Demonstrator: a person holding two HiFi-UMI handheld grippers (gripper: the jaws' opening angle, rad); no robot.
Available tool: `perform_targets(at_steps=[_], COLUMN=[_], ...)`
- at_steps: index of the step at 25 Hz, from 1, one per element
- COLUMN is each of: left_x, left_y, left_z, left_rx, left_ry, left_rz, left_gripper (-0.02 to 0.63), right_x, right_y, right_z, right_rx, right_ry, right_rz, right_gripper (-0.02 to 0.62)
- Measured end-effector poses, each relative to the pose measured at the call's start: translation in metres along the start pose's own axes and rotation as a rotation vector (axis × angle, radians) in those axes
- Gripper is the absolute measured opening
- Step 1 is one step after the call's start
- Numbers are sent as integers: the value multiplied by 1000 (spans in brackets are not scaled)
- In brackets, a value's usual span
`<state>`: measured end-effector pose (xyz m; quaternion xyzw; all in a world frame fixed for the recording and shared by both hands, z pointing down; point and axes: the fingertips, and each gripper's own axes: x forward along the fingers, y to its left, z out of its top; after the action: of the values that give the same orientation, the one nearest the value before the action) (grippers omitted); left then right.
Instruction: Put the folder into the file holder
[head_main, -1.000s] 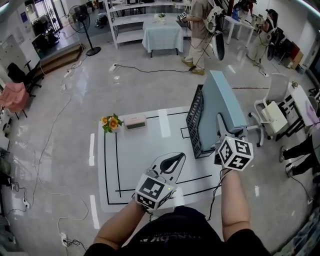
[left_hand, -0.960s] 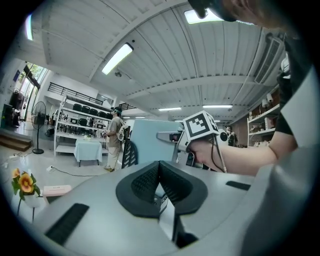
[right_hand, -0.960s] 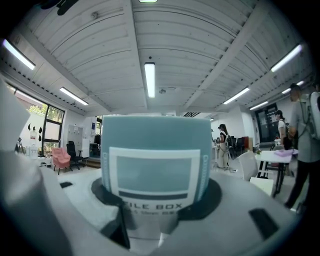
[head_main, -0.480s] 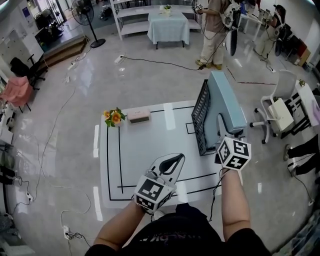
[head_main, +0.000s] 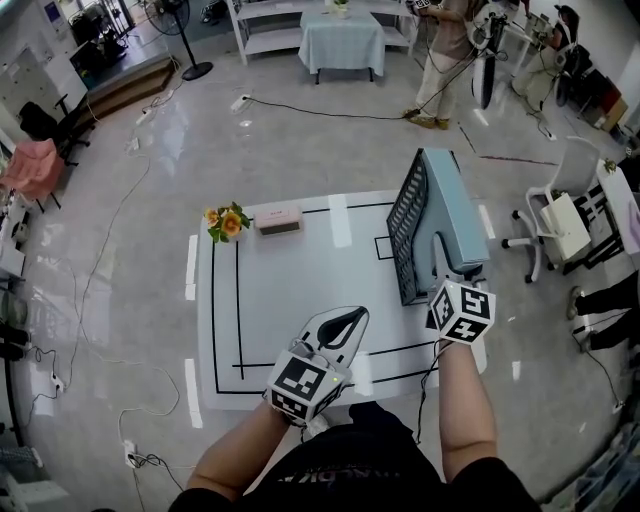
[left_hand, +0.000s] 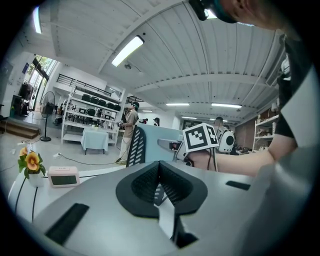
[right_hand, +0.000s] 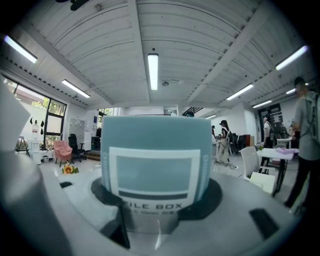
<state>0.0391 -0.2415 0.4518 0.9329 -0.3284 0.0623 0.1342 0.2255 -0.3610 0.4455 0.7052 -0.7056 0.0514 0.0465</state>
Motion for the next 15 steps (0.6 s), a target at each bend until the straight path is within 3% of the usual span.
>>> perform_targets(at_steps=[15], left_x=[-11], left_y=[-6], left_z=[-4], left_rx=[5], left_ry=[-19], left_rz=[29], left_gripper=[3], right_x=[-9], right_y=[3], right_z=[-5], right_rx=[-21], right_ry=[-6], right_rz=[44], right_gripper=[302])
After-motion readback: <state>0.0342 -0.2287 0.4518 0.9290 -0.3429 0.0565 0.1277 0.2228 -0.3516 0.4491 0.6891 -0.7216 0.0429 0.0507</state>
